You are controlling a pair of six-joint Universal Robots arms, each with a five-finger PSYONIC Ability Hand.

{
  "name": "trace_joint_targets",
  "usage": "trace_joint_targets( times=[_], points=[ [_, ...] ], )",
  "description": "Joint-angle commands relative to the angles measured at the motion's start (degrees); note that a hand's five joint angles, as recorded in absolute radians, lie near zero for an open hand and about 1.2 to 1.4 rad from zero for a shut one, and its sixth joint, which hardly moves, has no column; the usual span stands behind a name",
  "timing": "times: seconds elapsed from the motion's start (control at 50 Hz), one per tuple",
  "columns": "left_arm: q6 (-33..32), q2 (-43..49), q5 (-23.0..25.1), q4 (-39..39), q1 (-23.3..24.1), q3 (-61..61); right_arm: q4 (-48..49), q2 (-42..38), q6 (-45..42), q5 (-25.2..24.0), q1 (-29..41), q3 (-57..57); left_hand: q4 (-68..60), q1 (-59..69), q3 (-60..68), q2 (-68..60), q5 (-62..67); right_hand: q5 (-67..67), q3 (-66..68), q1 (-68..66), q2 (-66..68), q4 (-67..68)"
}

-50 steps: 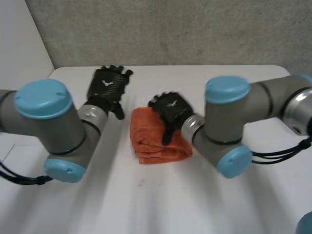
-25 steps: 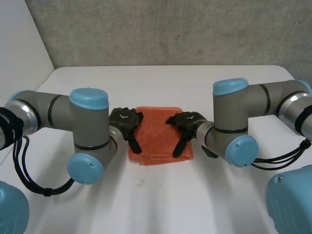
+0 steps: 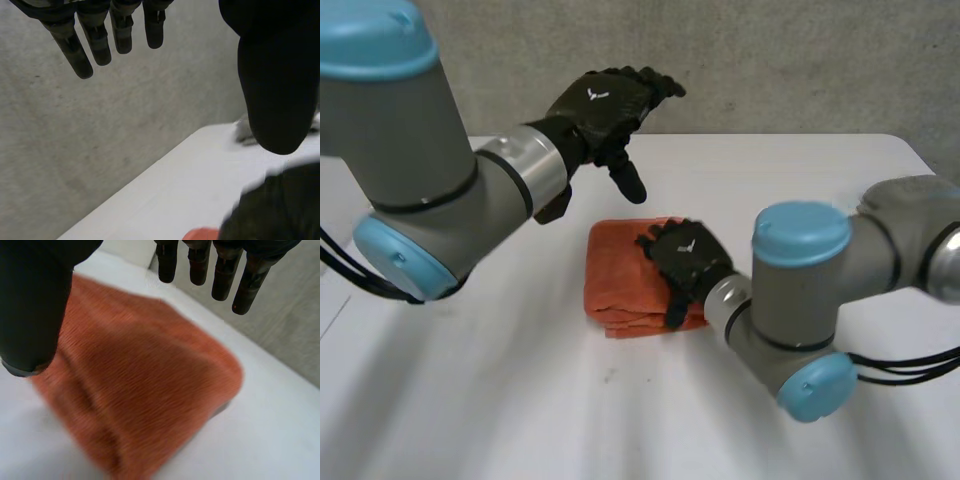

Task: Fold the laundry.

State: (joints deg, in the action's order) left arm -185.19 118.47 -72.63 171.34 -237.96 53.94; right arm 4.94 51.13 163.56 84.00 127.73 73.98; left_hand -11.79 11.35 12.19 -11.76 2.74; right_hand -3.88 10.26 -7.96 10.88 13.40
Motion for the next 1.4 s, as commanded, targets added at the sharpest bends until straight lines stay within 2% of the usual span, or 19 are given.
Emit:
trace_joint_targets(
  times=[0.02, 0.06, 0.14, 0.28, 0.32, 0.58, 0.64, 0.66, 0.68, 0.78, 0.86, 0.9, 0.92, 1.0, 1.14, 1.26, 1.3, 1.4],
  points=[
    [3.5, 1.3, 3.2, -4.4, -0.4, -4.3, 3.0, -5.9, -1.2, 2.4, 0.5, -1.6, -1.3, 1.7, 0.9, -1.3, 0.3, 3.9, -0.3, -2.0, -0.9, -3.4],
    [3.5, 1.3, 3.1, -4.4, -0.4, -4.3, 3.8, -6.7, -1.7, 2.8, 0.4, -2.1, -1.1, 1.6, 0.7, -1.1, 0.2, 3.9, -0.3, -2.0, -0.9, -3.4],
    [3.5, 1.3, 2.9, -4.4, -0.4, -3.9, 5.3, -8.2, -2.6, 2.7, 0.3, -3.7, -1.1, 1.6, 0.7, -1.1, 0.2, -6.3, 9.9, -12.2, 9.3, 6.8],
    [3.6, 1.4, 2.8, -4.4, -0.5, -3.1, 5.8, -10.4, -3.2, 2.9, 0.0, -6.2, -1.1, 1.6, 0.7, -1.1, 0.2, -41.9, 45.5, -47.8, 44.9, 42.4],
    [3.6, 1.4, 2.8, -4.3, -0.5, -2.6, 6.4, -10.1, -3.1, 2.8, -0.1, -6.4, -1.1, 1.6, 0.7, -1.1, 0.2, -48.5, 52.1, -54.4, 51.5, 49.0],
    [3.5, 1.8, 2.8, -4.0, -0.5, -0.4, 6.3, -9.3, -3.0, 2.5, -0.4, -8.8, -1.1, 1.6, 0.7, -1.1, 0.2, -43.3, 46.9, -49.2, 46.3, 43.8],
    [3.6, 1.7, 2.8, -3.9, -0.5, 0.1, 6.3, -9.8, -3.5, 2.3, -0.4, -8.7, -0.9, 1.4, 0.6, -1.0, 0.0, -52.3, 56.0, -58.3, 55.4, 52.8],
    [3.6, 1.7, 2.8, -3.9, -0.5, 0.4, 6.2, -10.3, -3.7, 2.3, -0.4, -8.7, -0.9, 1.4, 0.6, -1.0, 0.0, -66.0, 69.6, -71.9, 69.0, 66.5],
    [3.6, 1.7, 2.8, -3.9, -0.5, 0.6, 6.2, -10.4, -3.8, 2.4, -0.5, -8.7, -0.9, 1.4, 0.6, -1.0, 0.0, -66.1, 69.7, -72.0, 69.1, 66.6],
    [3.4, 1.6, 2.8, -3.8, -0.6, 1.8, 5.6, -9.1, -5.3, 2.1, -6.3, -6.1, -0.8, 1.2, 0.4, -0.8, -0.2, -66.1, 69.7, -72.0, 69.1, 66.6],
    [3.4, 1.5, 2.5, -3.4, -0.7, 2.3, 5.0, -4.0, -9.3, 0.9, -12.6, -2.4, -0.8, 1.2, 0.4, -0.8, -0.2, -66.1, 69.7, -72.0, 69.1, 66.6],
    [3.3, 1.5, 1.8, -3.1, -0.8, 2.6, 5.0, -1.9, -11.9, -0.9, -16.4, -0.5, -0.8, 1.2, 0.4, -0.8, -0.2, -66.1, 69.7, -72.0, 69.1, 66.6],
    [3.3, 1.6, 1.3, -3.1, -0.8, 2.8, 5.1, -0.7, -14.2, -3.4, -19.9, 1.2, -0.6, 1.1, 0.2, -0.6, -0.3, -66.1, 69.7, -72.0, 69.1, 66.6],
    [3.2, 1.6, 0.5, -3.0, -0.8, 3.6, 5.0, -0.1, -19.3, -8.6, -28.0, 1.8, -0.4, 0.9, 0.0, -0.5, -0.5, -66.1, 69.7, -72.0, 69.1, 66.6],
    [3.2, 1.9, 0.5, -2.6, -0.8, 4.9, 4.9, -2.1, -24.9, -15.0, -36.4, -3.2, -0.4, 0.9, 0.0, -0.5, -0.5, -66.1, 69.7, -72.0, 69.1, 66.6],
    [3.2, 2.6, 0.0, -1.7, -0.7, 5.2, 5.4, -4.1, -22.2, -21.8, -40.2, -12.9, -0.4, 0.9, 0.0, -0.5, -0.5, -66.1, 69.7, -72.0, 69.1, 66.6],
    [3.2, 2.6, -0.1, -1.7, -0.7, 5.2, 5.8, -4.5, -19.5, -21.9, -40.8, -16.4, -0.6, 1.1, 0.2, -0.6, -0.3, -66.1, 69.7, -72.0, 69.1, 66.6],
    [3.2, 2.5, -0.9, -1.7, -0.5, 5.2, 7.4, -6.8, -6.6, -21.5, -43.5, -28.1, -0.4, 0.9, 0.0, -0.5, -0.5, -66.1, 69.7, -72.0, 69.1, 66.6]
  ],
)
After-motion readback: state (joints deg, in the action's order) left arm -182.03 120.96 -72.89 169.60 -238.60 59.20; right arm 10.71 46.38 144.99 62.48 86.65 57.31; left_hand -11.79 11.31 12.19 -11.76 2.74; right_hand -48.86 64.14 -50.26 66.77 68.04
